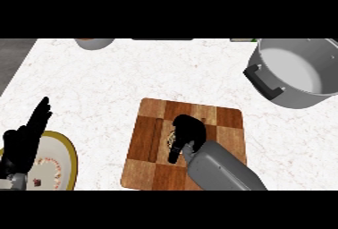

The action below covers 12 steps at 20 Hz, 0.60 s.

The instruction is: Pick the cupcake from the cutting board and place it in the pot

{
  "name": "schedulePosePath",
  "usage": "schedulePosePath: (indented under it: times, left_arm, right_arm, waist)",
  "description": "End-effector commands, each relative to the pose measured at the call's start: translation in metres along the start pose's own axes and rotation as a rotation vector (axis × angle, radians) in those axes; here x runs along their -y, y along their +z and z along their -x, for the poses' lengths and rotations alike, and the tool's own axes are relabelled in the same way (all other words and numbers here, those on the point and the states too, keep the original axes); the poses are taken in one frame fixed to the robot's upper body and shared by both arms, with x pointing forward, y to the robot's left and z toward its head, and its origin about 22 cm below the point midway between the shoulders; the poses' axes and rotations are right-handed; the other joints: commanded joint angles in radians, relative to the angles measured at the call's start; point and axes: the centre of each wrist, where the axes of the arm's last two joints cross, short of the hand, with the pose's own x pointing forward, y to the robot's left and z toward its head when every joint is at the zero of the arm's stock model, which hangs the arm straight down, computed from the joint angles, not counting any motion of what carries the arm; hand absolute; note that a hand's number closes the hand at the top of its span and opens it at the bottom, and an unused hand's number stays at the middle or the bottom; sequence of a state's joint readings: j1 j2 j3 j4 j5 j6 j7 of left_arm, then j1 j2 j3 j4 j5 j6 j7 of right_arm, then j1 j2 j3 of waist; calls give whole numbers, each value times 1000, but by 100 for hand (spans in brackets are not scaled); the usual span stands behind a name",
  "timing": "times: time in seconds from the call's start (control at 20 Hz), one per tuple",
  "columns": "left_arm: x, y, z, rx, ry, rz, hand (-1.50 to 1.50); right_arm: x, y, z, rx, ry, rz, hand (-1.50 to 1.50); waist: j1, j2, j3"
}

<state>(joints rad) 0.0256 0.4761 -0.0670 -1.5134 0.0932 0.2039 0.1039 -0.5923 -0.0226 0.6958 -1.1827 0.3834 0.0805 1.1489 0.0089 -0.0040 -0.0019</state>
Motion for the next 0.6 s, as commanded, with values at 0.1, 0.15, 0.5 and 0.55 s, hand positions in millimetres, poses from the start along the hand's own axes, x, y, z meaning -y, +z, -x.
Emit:
schedulePosePath:
  times: [0.1,0.15,0.5,0.55]
  left_arm:
    - [-13,11,11,6,-2,-19,0]
    - [-3,10,8,7,-12,4,0]
    - [1,-4,4,18,20,-9,0]
    - [-11,4,-2,22,-2,-4,0]
  right_arm:
    - [-2,-10,-2,-84,33,2,150]
    - [-11,10,-14,-85,42,7,150]
    - [17,-23,-13,-84,1,41,150]
    - [60,-29,-8,-81,-21,88,150]
  waist:
    - [2,3,2]
    - [4,3,2]
    - [11,7,2]
    - [14,6,2]
